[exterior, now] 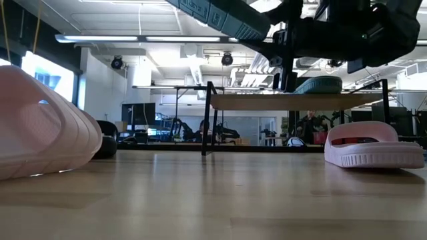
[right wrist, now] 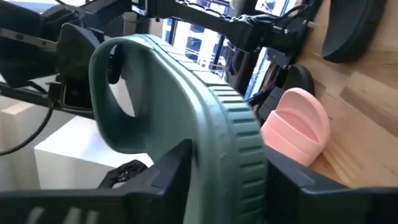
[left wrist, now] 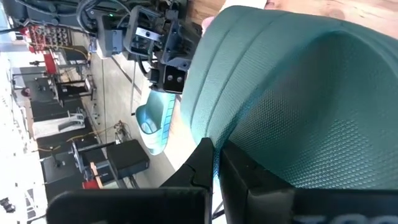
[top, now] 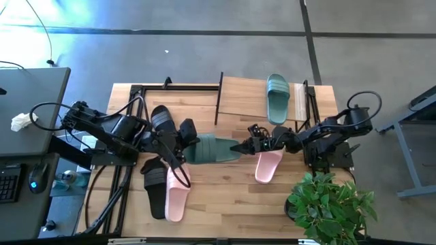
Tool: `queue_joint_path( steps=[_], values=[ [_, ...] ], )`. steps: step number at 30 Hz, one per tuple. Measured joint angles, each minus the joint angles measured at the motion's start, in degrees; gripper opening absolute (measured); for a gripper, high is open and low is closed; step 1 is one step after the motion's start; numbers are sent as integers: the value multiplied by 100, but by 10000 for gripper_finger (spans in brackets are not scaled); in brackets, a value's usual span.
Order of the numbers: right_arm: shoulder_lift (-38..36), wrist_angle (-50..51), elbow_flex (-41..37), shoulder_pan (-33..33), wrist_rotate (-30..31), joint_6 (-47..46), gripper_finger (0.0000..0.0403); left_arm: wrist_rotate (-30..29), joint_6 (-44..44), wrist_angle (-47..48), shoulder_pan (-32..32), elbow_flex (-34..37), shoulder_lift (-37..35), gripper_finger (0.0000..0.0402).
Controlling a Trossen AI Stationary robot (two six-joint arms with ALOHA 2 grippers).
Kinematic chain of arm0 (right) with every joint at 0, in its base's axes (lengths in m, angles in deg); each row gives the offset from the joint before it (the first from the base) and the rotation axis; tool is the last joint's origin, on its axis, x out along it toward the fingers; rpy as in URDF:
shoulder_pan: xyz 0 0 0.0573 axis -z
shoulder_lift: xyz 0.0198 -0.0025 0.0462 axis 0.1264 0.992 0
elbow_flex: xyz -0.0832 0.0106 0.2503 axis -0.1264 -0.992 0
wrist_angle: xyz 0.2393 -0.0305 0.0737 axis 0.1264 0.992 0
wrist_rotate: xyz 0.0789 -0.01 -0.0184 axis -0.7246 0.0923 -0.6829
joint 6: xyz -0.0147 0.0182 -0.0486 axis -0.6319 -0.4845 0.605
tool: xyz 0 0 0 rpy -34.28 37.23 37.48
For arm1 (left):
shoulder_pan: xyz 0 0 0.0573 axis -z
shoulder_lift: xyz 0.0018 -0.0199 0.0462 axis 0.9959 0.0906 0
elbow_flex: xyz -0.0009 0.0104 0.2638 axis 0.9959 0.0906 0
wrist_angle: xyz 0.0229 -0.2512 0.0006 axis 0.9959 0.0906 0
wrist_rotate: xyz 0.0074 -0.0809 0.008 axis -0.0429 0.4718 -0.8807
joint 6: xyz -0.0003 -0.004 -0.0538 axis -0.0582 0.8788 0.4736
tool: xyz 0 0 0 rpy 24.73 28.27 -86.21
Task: Pick and place slides into the shelf
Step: Put the blue slides on the shelf
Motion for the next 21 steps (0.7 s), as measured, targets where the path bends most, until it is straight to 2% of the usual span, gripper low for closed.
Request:
queue_joint_path(
  steps=[7,14,16,21],
  values=[
    [16,-19,-2,-22,313,4,37,-5,185,192,0,0,0,1],
    [16,30,-2,-247,898,64,35,-164,434,386,0,0,0,25],
    [16,31,-2,-327,1154,112,35,-401,663,399,0,-1,-1,40],
    [16,70,-4,-505,1724,155,35,-565,924,494,2,-3,-14,93]
  ],
)
